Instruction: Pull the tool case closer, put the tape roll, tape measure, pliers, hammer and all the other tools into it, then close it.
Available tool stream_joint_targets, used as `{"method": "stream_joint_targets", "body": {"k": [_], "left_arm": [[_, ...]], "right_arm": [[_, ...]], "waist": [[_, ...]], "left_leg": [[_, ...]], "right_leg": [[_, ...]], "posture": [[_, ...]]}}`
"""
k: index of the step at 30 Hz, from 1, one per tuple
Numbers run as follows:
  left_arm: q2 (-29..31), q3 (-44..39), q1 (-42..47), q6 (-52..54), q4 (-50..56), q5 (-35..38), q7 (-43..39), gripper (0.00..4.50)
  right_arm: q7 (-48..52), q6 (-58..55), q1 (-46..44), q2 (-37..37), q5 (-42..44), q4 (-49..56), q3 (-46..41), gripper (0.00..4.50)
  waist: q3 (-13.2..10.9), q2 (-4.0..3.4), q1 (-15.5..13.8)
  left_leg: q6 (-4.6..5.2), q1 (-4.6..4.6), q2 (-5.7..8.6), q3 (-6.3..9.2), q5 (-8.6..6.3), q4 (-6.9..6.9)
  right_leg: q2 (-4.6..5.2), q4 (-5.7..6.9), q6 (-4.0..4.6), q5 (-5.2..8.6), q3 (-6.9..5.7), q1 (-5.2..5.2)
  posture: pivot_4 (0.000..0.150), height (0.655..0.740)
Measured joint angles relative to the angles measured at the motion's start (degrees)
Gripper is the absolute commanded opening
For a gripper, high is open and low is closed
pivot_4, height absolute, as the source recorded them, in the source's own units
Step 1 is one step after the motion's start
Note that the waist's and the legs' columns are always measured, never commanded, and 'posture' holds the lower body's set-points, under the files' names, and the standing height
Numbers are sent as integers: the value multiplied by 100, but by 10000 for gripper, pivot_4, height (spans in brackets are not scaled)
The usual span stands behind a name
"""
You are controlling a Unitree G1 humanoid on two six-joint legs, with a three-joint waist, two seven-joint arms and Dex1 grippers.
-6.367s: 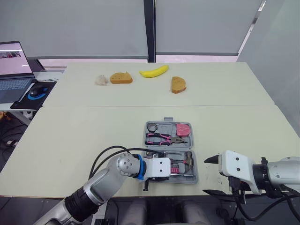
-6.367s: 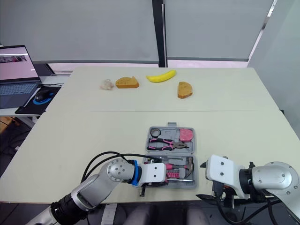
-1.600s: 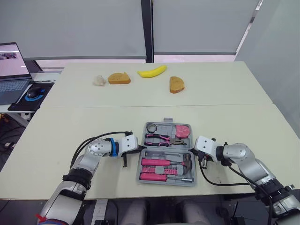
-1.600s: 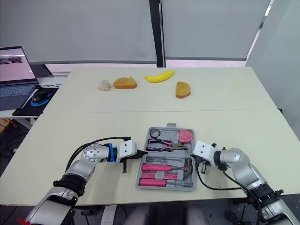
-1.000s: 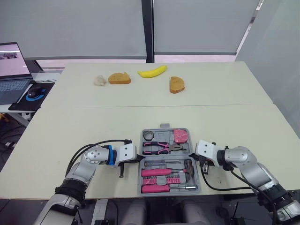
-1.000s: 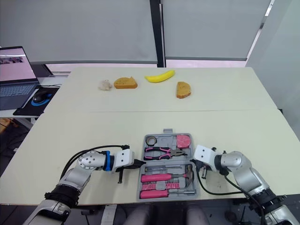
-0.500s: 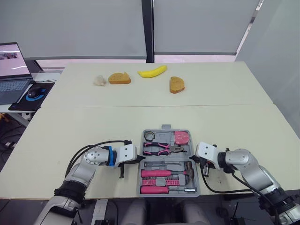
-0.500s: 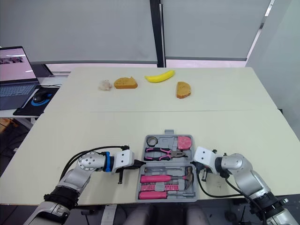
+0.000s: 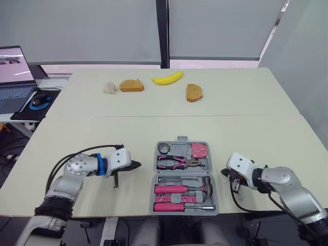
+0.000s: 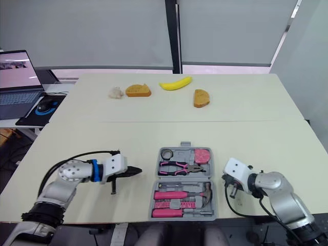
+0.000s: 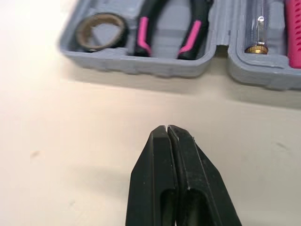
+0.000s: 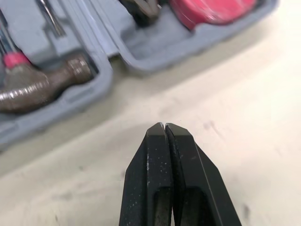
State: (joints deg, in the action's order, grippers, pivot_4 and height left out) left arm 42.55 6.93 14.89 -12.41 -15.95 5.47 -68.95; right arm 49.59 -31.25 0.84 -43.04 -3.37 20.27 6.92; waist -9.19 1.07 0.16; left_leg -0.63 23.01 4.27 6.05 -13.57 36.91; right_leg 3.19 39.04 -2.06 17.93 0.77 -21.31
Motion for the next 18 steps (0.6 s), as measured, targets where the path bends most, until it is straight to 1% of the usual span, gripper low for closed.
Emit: {"method": "stream_joint_targets", "body": {"k": [2, 4, 7, 9, 14, 18], "left_arm": [[62, 77, -253, 326, 840, 366, -325, 0], [66, 308, -403, 670, 1568, 590, -547, 0], [55, 748, -482, 1059, 2230, 591, -700, 0], [-34, 1024, -495, 1121, 2340, 474, -685, 0], [-421, 1701, -295, 1081, 2124, -244, -488, 0], [-681, 1987, -73, 1080, 1845, -642, -275, 0]], "right_arm": [[-72, 53, 397, -155, 6, 348, -187, 187], [-117, 44, 630, -144, 70, 587, -308, 187], [-179, -135, 726, -142, 181, 865, -363, 187], [-232, -260, 737, -142, 223, 945, -363, 187], [-351, -530, 698, -124, 256, 1138, -332, 187], [-362, -634, 694, -125, 279, 1166, -328, 187]], "waist": [[0, 1, -11], [0, 1, -2], [3, -5, 20], [3, -6, 26], [2, -4, 1], [2, -4, -2]], "left_leg": [[2, 3, 0, -1, -2, 2], [3, 2, -2, -3, -2, 1], [3, -6, -9, -3, -2, -4], [3, -7, -9, -4, -2, -5], [4, -4, -5, -7, -2, -1], [4, -4, -5, -6, -2, 0]], "right_leg": [[2, -3, 0, 0, 1, 13], [1, 0, 0, 0, 3, 14], [-6, 4, 0, 0, 0, 18], [-7, 4, 0, 1, 0, 18], [-7, 2, -1, 1, -1, 22], [-7, 2, -1, 1, -1, 23]], "posture": [[1500, 7400], [1500, 7400], [1500, 7400], [1500, 7400], [1500, 7400], [1500, 7400]]}}
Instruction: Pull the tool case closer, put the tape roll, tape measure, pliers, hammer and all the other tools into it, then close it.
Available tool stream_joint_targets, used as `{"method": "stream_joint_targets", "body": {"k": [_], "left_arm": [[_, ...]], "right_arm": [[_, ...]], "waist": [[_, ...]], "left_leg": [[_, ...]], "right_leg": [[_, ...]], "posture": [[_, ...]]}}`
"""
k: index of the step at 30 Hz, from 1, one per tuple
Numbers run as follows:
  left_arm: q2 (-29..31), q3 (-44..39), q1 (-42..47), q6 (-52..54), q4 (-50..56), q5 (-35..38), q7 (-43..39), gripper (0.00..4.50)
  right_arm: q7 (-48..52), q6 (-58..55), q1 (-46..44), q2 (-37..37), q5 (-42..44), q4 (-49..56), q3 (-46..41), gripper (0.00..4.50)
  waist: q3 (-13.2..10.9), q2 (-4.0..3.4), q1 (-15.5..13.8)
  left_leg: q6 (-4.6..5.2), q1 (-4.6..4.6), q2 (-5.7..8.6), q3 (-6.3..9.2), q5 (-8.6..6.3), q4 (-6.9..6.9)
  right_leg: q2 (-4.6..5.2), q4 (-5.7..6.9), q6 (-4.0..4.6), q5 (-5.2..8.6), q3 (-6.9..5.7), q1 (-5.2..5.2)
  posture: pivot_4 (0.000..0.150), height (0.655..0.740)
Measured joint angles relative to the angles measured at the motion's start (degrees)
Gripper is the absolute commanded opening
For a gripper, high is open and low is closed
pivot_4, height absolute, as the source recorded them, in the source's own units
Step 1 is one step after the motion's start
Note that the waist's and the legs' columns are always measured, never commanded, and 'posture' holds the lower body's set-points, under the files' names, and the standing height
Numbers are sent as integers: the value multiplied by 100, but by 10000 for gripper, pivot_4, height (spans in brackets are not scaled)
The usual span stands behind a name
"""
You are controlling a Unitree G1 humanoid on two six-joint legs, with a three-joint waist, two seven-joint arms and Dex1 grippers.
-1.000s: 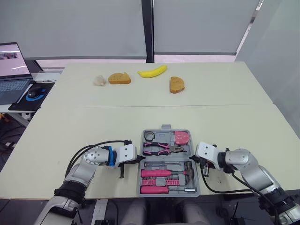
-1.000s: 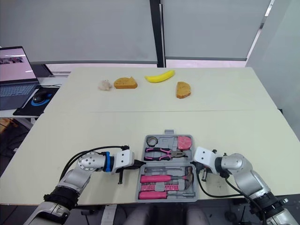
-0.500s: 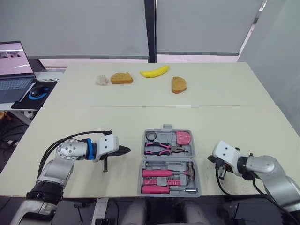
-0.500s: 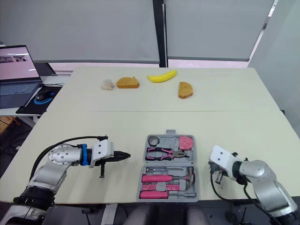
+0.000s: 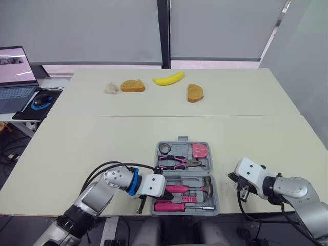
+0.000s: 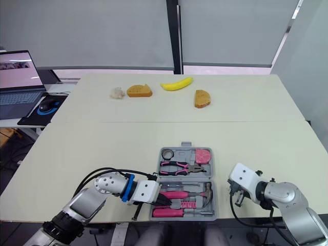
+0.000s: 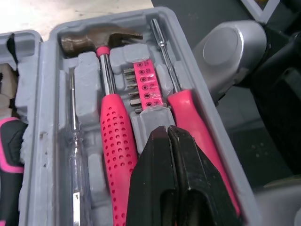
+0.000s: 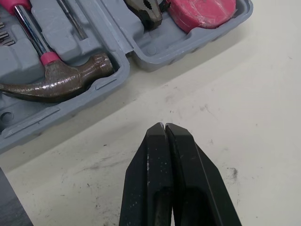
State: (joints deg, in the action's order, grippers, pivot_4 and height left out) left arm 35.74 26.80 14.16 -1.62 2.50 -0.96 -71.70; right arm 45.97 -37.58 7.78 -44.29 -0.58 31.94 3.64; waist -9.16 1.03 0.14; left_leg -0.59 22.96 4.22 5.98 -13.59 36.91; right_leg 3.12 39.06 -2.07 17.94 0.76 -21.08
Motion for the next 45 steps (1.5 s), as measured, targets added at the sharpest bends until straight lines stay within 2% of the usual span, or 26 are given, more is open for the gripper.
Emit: {"method": "stream_joint_targets", "body": {"k": [5, 12, 17, 21, 28, 30, 37, 45], "left_arm": [[-143, 271, 51, -218, -145, -376, 183, 0], [-210, 341, 59, -369, -219, -483, 265, 0], [-224, 416, 103, -421, -265, -512, 316, 0], [-246, 455, 116, -473, -329, -535, 372, 0], [-242, 477, 117, -497, -339, -570, 406, 0], [-242, 486, 115, -498, -336, -573, 417, 0], [-238, 493, 118, -504, -340, -575, 427, 0], [-232, 509, 134, -520, -380, -576, 419, 0]], "right_arm": [[-26, -83, -41, 0, 19, 22, 12, 187], [-106, -225, -428, 108, 214, -119, -15, 187], [-111, -1024, -1314, 874, 1117, -597, -410, 10339], [-147, -1571, -2102, 1158, 1665, -1188, -529, 19464], [-623, -1861, -2914, 1583, 1756, -2442, -488, 37493], [-827, -1890, -3069, 1707, 1727, -2775, -430, 44492], [-1404, -2089, -3229, 2329, 1787, -3658, -572, 44823], [-1451, -2449, -3513, 2838, 2283, -4207, -936, 44823]], "waist": [[1, -2, 8], [3, -3, 2], [6, -8, 9], [7, -10, -6], [12, -18, 2], [13, -20, -1], [15, -25, 5], [28, -46, 23]], "left_leg": [[0, -2, -1, 1, 0, -3], [0, -3, 0, 1, 0, -1], [0, -8, 1, 3, 0, -1], [1, -10, 2, 6, 0, 1], [1, -11, 3, 4, 1, 0], [1, -10, 4, 5, 1, 0], [1, -10, 5, 4, 1, -2], [1, -13, 6, 2, 1, -3]], "right_leg": [[0, 0, 0, 0, 1, -1], [0, 0, 0, 0, -1, 2], [1, 0, 0, -1, -1, 9], [2, -1, 0, -1, -5, 12], [3, 1, -1, -2, 1, 8], [3, 2, -1, -2, 1, 5], [3, 4, -1, -3, 3, 2], [2, 4, -2, -4, 7, 1]], "posture": [[1500, 7400], [1500, 7400], [1500, 7400], [1500, 7400], [1500, 7400], [1500, 7400], [1500, 7400], [1500, 7400]]}}
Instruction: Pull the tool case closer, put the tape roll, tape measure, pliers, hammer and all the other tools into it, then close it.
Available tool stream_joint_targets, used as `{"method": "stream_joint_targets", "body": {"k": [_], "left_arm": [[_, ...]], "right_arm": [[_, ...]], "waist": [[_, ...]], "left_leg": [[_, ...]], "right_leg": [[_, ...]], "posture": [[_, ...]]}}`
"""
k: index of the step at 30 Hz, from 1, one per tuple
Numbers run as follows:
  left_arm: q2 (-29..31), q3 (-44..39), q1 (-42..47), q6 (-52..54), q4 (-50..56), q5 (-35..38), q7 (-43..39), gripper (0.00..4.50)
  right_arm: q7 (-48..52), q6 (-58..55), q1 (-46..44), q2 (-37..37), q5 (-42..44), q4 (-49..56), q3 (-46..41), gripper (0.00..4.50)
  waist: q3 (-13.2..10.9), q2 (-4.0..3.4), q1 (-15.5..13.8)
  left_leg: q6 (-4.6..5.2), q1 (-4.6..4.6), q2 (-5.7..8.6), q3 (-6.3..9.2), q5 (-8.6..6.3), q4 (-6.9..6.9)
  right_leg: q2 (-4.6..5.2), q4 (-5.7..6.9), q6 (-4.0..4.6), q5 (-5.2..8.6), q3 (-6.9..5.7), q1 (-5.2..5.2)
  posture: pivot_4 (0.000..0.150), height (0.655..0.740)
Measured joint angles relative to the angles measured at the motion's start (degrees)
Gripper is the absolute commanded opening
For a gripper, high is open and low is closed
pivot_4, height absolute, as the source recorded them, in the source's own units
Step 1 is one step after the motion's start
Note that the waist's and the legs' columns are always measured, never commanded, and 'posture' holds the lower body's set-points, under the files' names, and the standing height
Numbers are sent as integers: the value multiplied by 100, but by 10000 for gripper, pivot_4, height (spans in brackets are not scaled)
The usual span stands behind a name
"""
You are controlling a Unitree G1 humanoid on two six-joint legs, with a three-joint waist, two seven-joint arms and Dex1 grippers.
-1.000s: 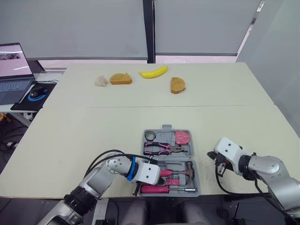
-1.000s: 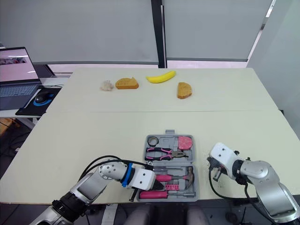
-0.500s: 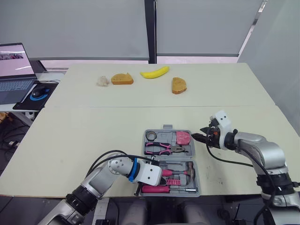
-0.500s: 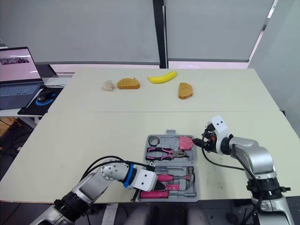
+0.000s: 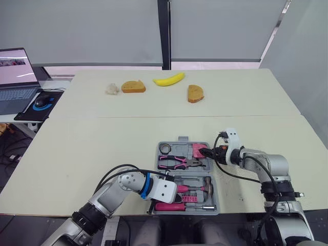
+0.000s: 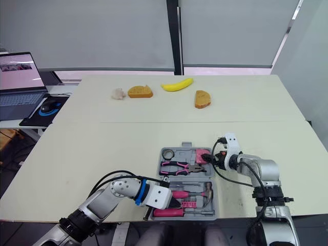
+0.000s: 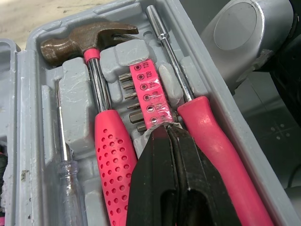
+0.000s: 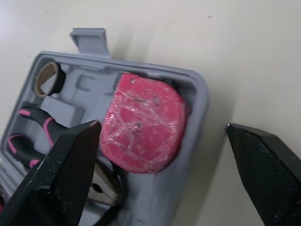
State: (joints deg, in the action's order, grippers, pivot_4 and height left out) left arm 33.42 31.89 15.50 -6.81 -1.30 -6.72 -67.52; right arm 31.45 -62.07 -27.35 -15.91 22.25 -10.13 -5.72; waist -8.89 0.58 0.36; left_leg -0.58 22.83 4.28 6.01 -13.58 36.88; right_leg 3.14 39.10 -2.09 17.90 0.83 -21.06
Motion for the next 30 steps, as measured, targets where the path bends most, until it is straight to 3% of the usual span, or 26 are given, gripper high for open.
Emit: {"method": "stream_joint_targets", "body": {"k": [14, 23, 30], "left_arm": [[246, 56, 23, -291, -15, -4, -67, 0], [311, 93, -12, -332, 24, -11, -58, 0], [320, 101, -6, -337, 26, -11, -52, 0]], "right_arm": [[957, 610, -325, -58, 167, -991, 76, 44823], [1553, 797, -421, -105, 384, -900, 112, 44823], [1854, 1372, -340, -308, 298, -221, 655, 44823]], "waist": [[9, -11, 153], [10, -13, 182], [10, -13, 185]], "left_leg": [[0, -4, -6, 1, 0, -11], [0, -4, -8, 2, 0, -17], [0, -4, -8, 3, 0, -17]], "right_leg": [[-7, 3, 0, 0, 1, -3], [-9, 2, 1, 1, 2, -7], [-9, 2, 1, 1, 2, -10]], "posture": [[1500, 7400], [1500, 7400], [1500, 7400]]}}
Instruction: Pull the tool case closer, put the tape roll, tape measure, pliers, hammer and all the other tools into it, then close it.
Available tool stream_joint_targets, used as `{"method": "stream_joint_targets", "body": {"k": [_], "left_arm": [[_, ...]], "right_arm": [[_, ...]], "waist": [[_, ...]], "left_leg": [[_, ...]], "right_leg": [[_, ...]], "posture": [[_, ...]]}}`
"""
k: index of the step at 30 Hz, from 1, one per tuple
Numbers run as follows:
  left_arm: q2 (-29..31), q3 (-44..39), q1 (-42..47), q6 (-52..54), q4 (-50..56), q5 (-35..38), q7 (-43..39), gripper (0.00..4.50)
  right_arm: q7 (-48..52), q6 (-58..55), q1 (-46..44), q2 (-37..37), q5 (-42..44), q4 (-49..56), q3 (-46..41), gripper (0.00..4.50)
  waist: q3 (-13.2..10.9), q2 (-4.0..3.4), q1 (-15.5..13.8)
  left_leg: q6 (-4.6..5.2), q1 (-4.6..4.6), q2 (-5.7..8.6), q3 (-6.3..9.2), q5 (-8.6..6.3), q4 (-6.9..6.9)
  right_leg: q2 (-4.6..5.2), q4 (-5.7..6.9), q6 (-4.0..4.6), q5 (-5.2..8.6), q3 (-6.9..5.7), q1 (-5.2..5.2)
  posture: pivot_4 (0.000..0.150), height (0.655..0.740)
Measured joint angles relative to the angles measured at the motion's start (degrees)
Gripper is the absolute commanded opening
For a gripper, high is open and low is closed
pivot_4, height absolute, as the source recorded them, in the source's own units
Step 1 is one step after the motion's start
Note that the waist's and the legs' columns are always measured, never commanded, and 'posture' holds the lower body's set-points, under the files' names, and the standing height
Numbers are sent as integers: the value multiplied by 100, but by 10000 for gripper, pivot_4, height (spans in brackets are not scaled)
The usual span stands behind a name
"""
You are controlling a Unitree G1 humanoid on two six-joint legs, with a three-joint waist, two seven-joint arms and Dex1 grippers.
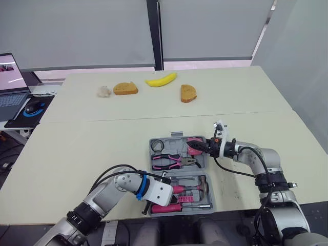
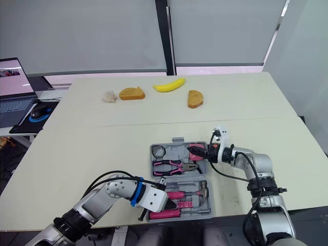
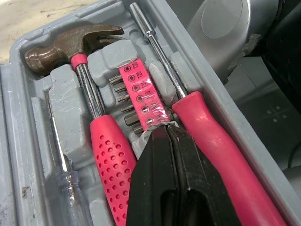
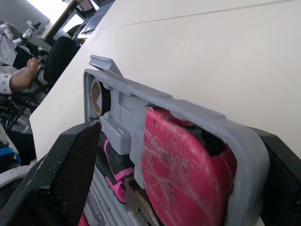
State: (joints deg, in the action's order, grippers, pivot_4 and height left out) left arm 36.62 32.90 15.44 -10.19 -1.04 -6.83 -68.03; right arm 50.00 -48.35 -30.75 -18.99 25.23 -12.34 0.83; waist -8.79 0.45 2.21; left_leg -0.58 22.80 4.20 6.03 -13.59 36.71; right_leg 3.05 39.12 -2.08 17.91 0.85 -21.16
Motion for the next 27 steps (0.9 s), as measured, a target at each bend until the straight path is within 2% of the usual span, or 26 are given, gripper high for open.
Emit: {"method": "stream_joint_targets", "body": {"k": [10, 15, 20, 23, 27], "left_arm": [[-4, -20, -5, 68, 38, 26, 92, 0], [69, -208, -79, 466, 166, 479, -149, 0], [552, -990, -71, 1363, 736, 1776, -783, 0], [1156, -1624, -186, 2166, 1184, 2594, -1081, 0], [1875, -2101, -687, 2277, 953, 2689, -1373, 0]], "right_arm": [[621, 1054, 442, -1069, -610, 1401, 935, 44823], [673, 1214, 571, -1320, -670, 1826, 1035, 44823], [678, 1290, 701, -1618, -786, 2395, 1071, 44823], [664, 1168, 873, -1807, -708, 2922, 1047, 44823], [740, 1140, 1152, -2218, -672, 3531, 1047, 44823]], "waist": [[0, 1, -36], [-6, 4, -34], [-17, 12, -48], [-29, 22, -33], [-33, 19, -38]], "left_leg": [[0, 2, 0, 1, 0, 1], [0, 12, -1, 1, 0, 2], [-1, 22, 1, 1, 0, 2], [-1, 23, -1, 2, 0, 0], [0, 20, -1, 0, -1, -4]], "right_leg": [[1, -5, -1, 1, -2, 2], [1, -4, -1, 1, -3, -6], [5, -9, 0, 1, -2, -14], [4, -9, 3, 3, -4, -18], [6, -13, 5, 4, -4, -18]], "posture": [[1500, 7400], [1500, 7400], [1500, 7400], [1500, 7400], [1500, 7400]]}}
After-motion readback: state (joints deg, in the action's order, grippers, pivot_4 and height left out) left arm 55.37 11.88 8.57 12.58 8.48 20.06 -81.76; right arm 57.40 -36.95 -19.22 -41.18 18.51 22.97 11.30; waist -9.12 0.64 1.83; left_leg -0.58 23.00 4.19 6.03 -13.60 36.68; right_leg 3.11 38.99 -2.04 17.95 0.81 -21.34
